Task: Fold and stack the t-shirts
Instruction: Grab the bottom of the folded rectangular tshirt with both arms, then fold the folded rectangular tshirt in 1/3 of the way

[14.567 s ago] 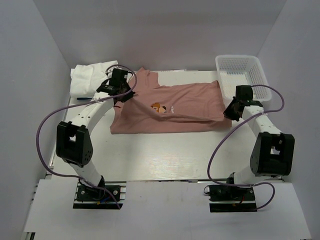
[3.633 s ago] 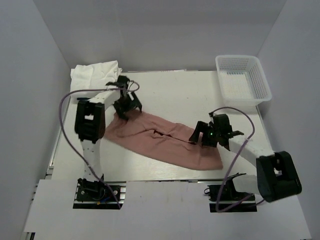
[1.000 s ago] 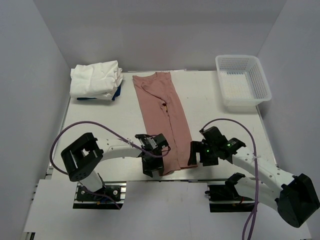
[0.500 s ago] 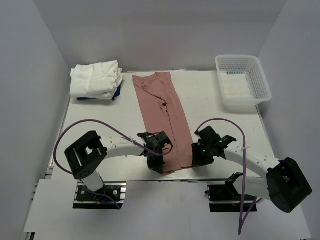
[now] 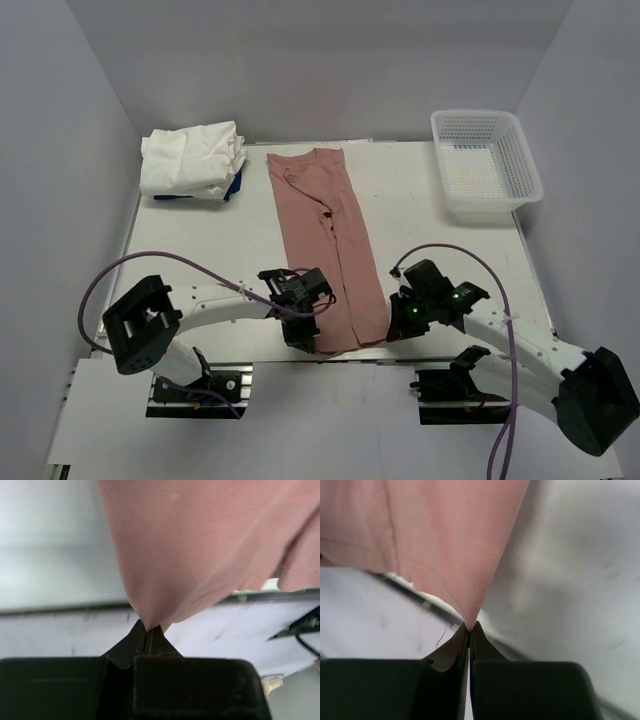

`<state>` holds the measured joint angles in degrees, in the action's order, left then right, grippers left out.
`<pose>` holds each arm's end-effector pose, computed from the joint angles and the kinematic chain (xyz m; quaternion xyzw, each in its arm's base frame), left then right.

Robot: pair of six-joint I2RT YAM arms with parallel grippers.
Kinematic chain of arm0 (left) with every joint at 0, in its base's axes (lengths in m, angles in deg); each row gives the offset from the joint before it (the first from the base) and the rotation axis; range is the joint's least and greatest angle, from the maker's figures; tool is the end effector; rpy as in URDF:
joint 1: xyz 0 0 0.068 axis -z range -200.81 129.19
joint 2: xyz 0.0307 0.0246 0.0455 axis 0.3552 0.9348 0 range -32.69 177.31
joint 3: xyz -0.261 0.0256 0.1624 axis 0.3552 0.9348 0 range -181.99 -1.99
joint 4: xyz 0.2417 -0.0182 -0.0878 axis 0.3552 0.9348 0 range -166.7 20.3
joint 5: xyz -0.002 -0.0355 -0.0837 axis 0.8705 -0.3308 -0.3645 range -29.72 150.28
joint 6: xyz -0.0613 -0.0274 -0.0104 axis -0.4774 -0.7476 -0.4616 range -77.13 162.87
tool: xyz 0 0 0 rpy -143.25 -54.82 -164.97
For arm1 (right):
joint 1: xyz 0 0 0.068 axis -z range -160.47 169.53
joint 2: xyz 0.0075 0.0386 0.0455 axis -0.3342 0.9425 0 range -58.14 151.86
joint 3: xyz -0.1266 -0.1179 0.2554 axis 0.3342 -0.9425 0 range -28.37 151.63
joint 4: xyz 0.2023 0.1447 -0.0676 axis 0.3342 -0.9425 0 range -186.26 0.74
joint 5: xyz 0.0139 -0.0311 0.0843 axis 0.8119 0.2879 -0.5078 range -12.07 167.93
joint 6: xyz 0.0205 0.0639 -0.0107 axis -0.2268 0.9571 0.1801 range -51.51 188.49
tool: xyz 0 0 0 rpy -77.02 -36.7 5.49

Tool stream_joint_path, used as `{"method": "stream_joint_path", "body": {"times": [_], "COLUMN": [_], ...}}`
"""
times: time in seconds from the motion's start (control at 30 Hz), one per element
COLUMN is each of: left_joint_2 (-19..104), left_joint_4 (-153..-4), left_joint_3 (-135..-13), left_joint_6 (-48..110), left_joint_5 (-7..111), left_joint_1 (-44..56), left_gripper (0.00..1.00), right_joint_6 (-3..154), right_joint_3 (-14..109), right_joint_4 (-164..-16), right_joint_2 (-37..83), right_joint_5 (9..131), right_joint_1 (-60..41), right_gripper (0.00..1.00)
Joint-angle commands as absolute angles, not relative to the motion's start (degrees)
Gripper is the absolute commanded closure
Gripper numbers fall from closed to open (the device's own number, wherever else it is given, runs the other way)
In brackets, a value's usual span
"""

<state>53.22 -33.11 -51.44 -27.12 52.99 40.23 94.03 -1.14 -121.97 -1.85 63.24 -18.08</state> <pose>0.1152 -0.2223 0.1923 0.0721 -0.9916 0.1051 0.0217 0.1128 0.1041 0.1873 -0.1321 0.9533 0.2323 0.1411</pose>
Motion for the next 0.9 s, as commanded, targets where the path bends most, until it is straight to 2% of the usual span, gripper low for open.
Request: {"method": "stream_joint_path", "body": {"times": [0.0, 0.13, 0.27, 0.47, 0.67, 0.87], "left_joint_2": [48.18, 47.56, 48.96, 47.03, 44.22, 51.67], "left_joint_4": [-25.82, -22.75, -19.49, -24.15, -28.17, -24.4], "left_joint_3": [-51.3, -55.58, -57.54, -58.76, -60.25, -72.72], "left_joint_6": [-31.56, -32.27, -34.19, -39.38, -43.08, -38.26], "left_joint_5": [53.87, 53.87, 56.94, 64.4, 72.66, 79.79], "left_joint_1": [42.12, 44.05, 44.05, 39.84, 34.48, 27.19], "left_gripper": [1.0, 1.0, 1.0, 1.0, 1.0, 1.0], "right_joint_6": [97.56, 101.27, 102.25, 98.99, 96.36, 95.3], "right_joint_3": [-0.5, -0.16, 3.87, 12.23, 28.04, 38.42], "right_joint_4": [-132.21, -134.96, -132.86, -127.32, -126.44, -125.91], "right_joint_2": [-7.42, -11.29, -11.48, -2.08, 11.1, 20.6], "right_joint_5": [56.94, 54.73, 57.96, 64.47, 77.48, 83.29], "right_joint_1": [-19.58, -21.16, -21.61, -20.91, -19.77, -17.48], "right_gripper": [1.0, 1.0, 1.0, 1.0, 1.0, 1.0]}}
